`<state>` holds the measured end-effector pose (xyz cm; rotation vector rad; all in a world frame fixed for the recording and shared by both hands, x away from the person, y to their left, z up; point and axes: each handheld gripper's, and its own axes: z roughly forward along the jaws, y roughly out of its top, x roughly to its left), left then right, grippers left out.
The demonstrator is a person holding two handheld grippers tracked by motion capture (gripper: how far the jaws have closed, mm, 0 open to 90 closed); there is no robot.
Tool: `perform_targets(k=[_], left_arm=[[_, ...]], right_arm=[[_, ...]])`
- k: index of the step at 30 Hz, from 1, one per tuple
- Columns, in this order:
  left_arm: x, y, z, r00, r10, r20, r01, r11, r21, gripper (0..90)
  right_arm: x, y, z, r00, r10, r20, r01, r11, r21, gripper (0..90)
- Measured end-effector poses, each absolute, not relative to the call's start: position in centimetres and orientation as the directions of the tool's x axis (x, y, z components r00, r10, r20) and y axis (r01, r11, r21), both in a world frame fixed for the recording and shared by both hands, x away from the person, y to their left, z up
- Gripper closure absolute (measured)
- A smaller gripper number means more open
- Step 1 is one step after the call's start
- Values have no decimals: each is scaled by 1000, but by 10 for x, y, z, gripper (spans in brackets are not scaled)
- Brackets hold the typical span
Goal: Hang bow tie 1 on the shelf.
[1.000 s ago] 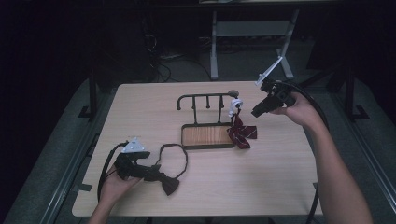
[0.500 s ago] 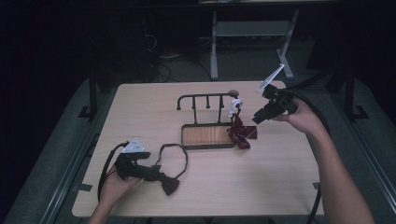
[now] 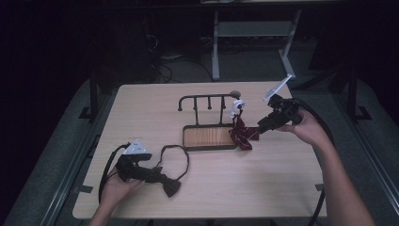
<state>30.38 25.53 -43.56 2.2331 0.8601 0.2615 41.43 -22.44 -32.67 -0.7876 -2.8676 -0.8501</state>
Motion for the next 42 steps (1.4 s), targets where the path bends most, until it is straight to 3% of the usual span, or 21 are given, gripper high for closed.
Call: perform_targets(k=[8, 42], left_arm=[[304, 255, -436, 756, 651, -65, 506, -519, 689, 287], [304, 254, -436, 770, 636, -45, 487, -540, 686, 286]], right_arm=[[403, -227, -337, -872, 455, 182, 480, 720, 501, 564], [377, -237, -380, -855, 468, 222, 514, 709, 483, 524]])
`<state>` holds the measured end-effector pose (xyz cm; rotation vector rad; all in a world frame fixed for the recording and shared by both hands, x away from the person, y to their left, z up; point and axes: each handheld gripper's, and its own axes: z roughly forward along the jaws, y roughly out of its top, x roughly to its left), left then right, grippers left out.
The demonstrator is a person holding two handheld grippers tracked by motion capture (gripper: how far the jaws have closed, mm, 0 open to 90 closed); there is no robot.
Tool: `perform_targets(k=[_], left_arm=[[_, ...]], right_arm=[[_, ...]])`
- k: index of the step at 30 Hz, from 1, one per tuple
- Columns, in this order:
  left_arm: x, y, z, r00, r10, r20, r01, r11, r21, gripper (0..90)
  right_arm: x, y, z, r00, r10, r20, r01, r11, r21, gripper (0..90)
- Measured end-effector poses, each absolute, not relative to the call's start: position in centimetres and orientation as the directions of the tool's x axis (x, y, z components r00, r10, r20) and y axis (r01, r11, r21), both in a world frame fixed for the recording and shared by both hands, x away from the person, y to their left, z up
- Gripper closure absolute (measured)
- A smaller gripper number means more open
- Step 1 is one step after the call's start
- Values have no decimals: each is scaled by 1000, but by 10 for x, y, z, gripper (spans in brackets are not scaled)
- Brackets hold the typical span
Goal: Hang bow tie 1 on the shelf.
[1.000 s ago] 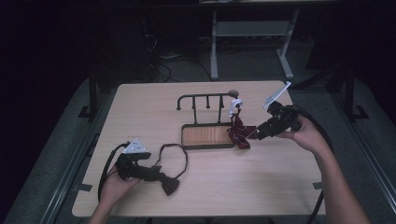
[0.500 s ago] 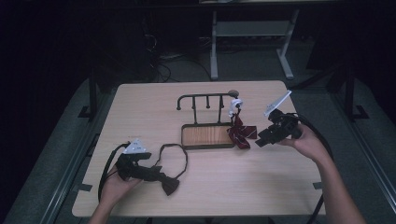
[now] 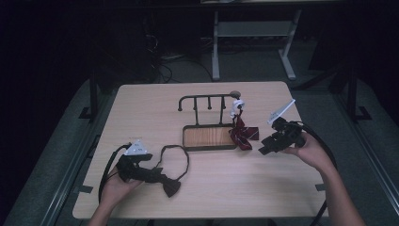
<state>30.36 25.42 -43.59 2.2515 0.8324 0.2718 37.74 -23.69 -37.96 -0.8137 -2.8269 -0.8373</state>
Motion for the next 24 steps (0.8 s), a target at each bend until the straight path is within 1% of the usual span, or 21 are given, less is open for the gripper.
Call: perform_targets(k=[12, 24], left_arm=[[303, 253, -438, 775, 631, -44, 485, -547, 682, 286], [301, 252, -436, 775, 631, -33, 483, -559, 674, 286]], right_arm=[[363, -234, -393, -860, 456, 229, 505, 699, 505, 498], [354, -235, -401, -856, 472, 211, 509, 692, 512, 475]])
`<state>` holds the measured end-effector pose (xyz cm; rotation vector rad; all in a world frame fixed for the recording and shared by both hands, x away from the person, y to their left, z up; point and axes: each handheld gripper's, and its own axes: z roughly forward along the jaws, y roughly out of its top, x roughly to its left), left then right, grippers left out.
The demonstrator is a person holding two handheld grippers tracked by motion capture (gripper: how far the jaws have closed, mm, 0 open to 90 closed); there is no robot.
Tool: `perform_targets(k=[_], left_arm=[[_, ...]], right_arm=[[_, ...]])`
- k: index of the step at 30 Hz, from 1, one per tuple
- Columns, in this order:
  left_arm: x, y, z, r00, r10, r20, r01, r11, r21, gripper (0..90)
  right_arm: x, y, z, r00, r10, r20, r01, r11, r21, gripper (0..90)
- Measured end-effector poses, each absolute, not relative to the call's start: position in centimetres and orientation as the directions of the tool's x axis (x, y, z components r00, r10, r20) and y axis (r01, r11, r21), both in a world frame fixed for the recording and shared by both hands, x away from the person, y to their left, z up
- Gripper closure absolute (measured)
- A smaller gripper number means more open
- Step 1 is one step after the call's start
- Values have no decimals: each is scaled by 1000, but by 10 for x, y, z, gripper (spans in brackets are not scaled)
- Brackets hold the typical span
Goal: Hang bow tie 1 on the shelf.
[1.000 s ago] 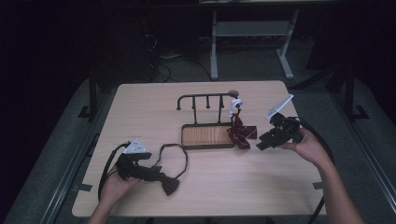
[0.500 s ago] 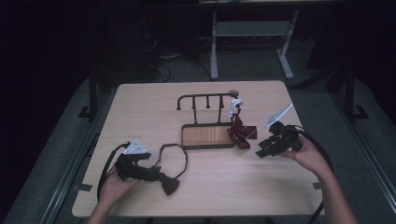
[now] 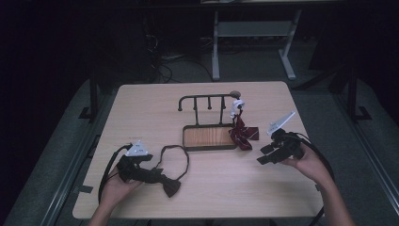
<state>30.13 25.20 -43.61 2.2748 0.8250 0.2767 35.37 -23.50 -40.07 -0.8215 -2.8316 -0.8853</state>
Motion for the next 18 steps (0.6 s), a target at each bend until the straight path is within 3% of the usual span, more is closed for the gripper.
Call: perform_targets(k=[18], left_arm=[[301, 251, -439, 773, 634, -36, 492, -562, 665, 287]], right_arm=[[339, -232, -429, -848, 489, 205, 513, 661, 548, 444]])
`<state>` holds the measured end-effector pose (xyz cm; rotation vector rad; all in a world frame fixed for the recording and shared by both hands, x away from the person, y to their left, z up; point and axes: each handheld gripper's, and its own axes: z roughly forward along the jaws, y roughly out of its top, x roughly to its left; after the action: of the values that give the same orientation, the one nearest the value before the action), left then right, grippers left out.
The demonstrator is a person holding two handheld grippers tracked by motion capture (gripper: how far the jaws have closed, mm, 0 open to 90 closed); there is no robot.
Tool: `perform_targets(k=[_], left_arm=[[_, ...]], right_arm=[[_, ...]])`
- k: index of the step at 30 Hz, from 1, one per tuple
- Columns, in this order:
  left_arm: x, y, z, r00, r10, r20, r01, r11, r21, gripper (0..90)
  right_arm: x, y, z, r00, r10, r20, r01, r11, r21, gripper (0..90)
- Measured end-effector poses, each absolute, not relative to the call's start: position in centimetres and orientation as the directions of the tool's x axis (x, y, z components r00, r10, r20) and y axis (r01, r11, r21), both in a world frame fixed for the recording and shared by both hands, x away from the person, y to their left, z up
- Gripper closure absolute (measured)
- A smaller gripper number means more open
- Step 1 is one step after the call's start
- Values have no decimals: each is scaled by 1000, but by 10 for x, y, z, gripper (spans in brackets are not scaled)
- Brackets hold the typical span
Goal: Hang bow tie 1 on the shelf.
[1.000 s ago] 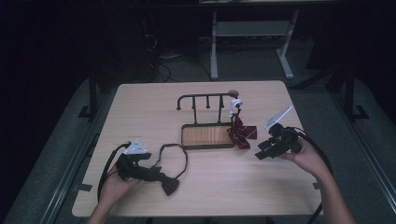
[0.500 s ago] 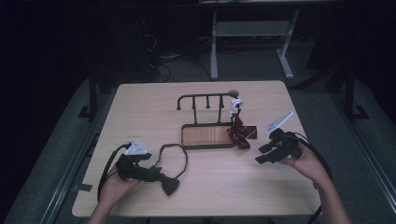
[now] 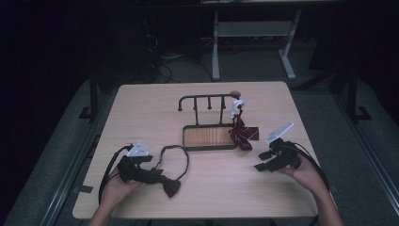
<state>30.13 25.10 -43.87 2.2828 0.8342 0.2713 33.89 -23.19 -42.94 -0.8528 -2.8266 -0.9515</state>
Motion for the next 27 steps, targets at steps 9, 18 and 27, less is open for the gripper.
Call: perform_targets(k=[9, 18, 27], left_arm=[[301, 250, -439, 777, 629, -33, 489, -570, 661, 287], [302, 249, -439, 777, 629, -40, 492, -567, 661, 289], [306, 240, -429, 786, 618, 1, 471, -601, 645, 341]], right_arm=[[332, -232, -433, -839, 509, 191, 520, 650, 554, 438], [325, -231, -432, -836, 523, 169, 515, 638, 572, 431], [320, -233, -434, -835, 524, 167, 515, 641, 569, 429]])
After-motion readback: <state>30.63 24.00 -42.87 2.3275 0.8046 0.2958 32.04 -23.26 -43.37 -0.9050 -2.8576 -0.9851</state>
